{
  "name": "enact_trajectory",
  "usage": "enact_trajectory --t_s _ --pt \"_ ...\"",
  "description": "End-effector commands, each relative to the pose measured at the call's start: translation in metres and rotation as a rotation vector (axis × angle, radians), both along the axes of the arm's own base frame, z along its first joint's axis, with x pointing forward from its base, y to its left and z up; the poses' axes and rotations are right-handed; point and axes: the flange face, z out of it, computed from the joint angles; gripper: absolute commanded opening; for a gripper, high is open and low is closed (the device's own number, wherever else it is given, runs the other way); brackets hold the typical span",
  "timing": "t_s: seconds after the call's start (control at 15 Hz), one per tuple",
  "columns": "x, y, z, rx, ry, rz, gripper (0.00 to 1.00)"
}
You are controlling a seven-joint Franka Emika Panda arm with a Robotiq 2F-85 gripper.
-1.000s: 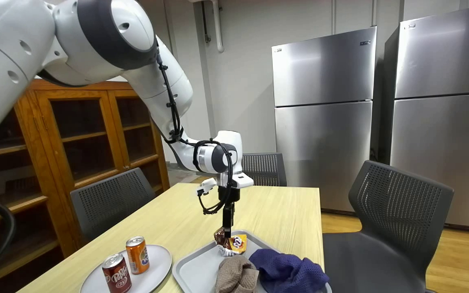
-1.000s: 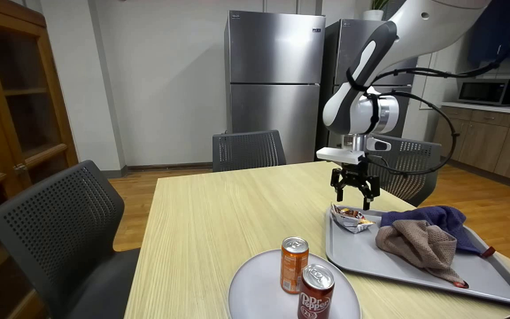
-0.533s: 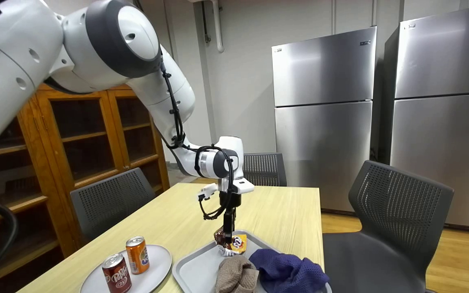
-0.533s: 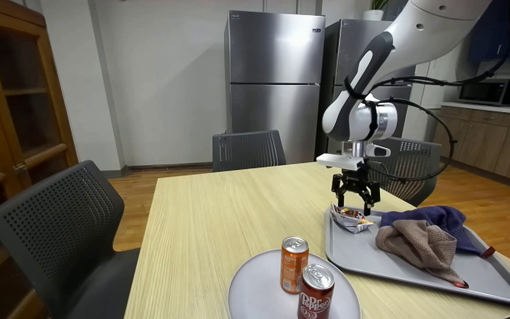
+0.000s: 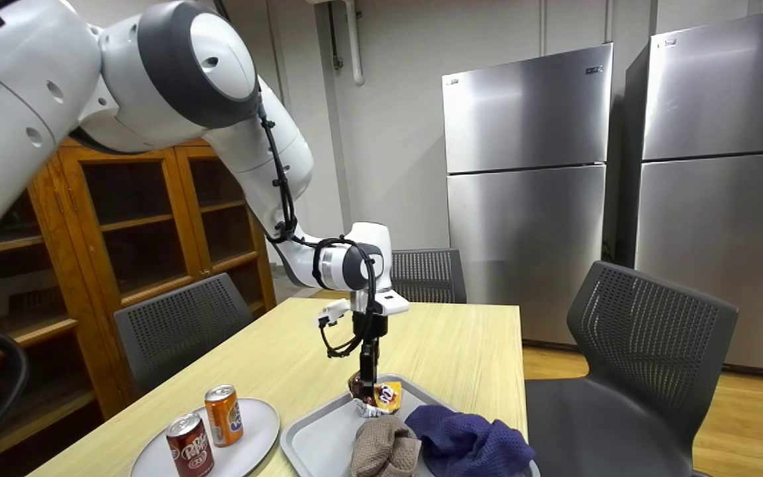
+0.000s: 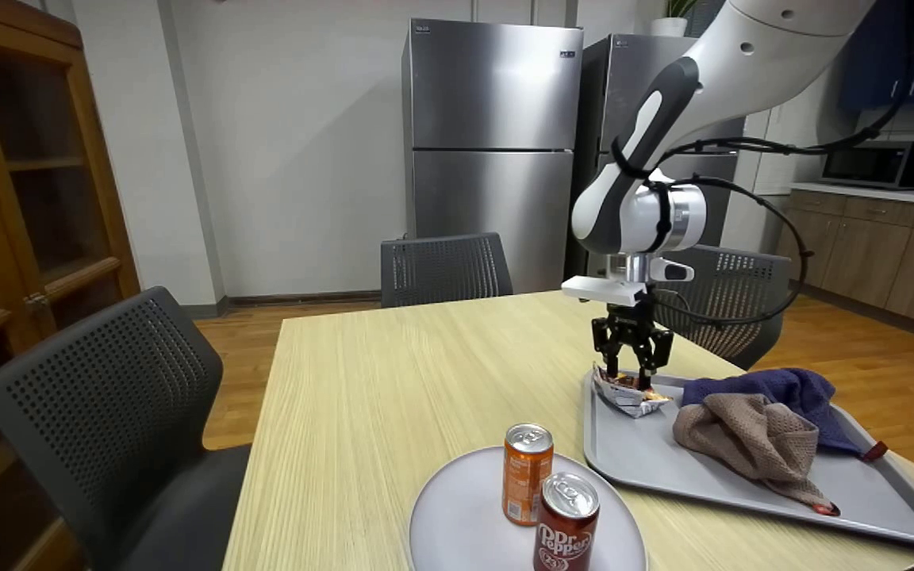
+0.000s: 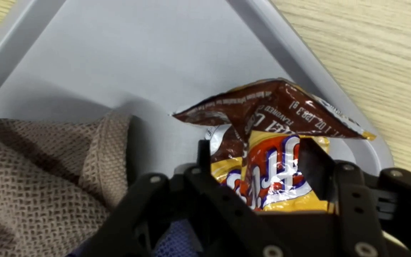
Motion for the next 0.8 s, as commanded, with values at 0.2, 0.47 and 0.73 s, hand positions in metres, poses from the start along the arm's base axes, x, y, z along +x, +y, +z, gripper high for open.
enact_trajectory --t_s 0.2,0.47,0.73 --pt "0.004 0.001 0.003 -0.015 0.007 -0.014 0.12" --pt "0.003 -0.001 0.012 -0.014 -0.003 -0.011 0.00" --pt "0.003 0.002 0.022 -0.010 -0.015 -0.001 0.00"
